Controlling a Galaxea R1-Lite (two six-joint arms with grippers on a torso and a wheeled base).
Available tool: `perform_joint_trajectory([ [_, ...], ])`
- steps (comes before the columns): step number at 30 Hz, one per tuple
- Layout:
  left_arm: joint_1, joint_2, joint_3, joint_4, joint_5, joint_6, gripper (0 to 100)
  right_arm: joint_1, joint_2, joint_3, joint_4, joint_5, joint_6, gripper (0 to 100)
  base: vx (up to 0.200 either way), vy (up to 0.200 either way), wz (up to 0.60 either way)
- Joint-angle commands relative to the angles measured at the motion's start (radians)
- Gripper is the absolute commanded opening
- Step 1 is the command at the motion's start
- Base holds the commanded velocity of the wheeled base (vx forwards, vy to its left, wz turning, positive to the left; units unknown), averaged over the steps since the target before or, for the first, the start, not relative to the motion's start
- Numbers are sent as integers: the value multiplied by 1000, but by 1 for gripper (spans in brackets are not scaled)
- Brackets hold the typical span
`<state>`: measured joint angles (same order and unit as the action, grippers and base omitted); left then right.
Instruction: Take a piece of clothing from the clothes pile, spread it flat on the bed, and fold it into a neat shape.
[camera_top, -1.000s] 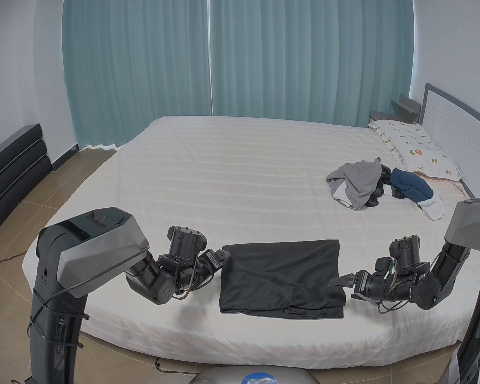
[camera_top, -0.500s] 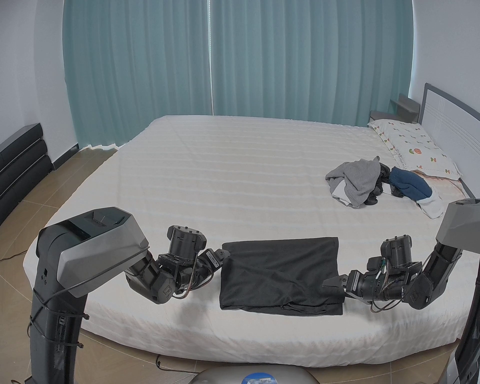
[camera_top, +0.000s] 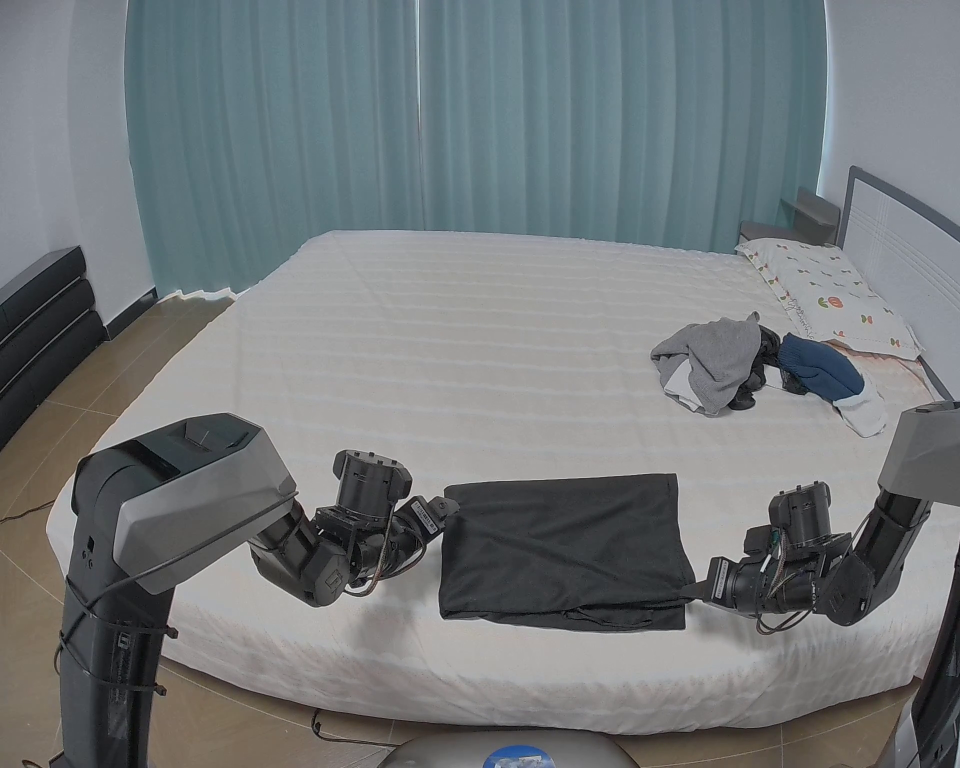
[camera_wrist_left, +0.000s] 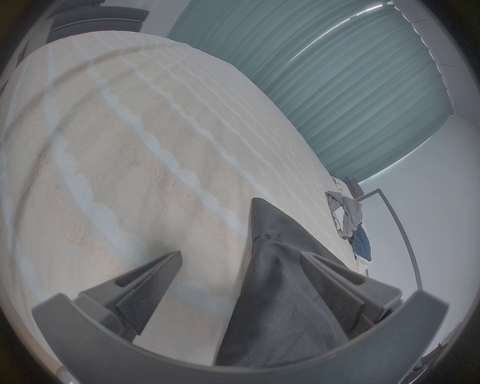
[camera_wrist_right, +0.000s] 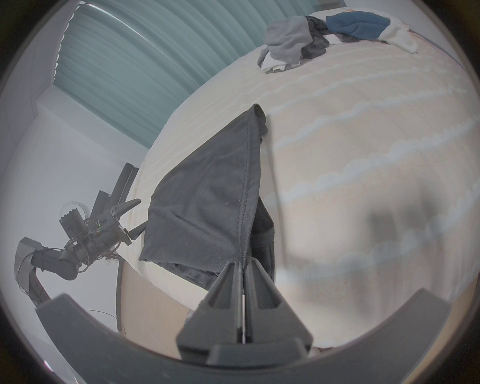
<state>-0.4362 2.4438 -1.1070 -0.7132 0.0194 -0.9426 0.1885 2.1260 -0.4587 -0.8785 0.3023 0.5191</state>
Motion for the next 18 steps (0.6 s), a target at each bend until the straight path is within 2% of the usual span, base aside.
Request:
perform_joint_trajectory([
  [1, 1, 0, 1, 0, 1, -1, 100, -11, -47, 34, 1, 1, -28, 0, 0, 0, 0],
  [6, 1, -6, 6, 0, 1, -1, 100, -20, -41, 64, 0, 3, -96, 0, 0, 0, 0],
  [11, 1, -46, 49, -2, -2, -1, 100, -17, -29, 74, 1, 3, -119, 0, 0, 0, 0],
  [16, -38, -81, 102, -5, -2, -1, 100, -14, 3, 66, -2, 3, -119, 0, 0, 0, 0],
  [17, -44, -81, 108, -6, -2, -1, 100, -12, 5, 66, -2, 3, -119, 100, 0, 0, 0],
  [18, -50, -83, 115, -6, -2, -1, 100, -11, 5, 66, -2, 3, -119, 100, 0, 0, 0],
])
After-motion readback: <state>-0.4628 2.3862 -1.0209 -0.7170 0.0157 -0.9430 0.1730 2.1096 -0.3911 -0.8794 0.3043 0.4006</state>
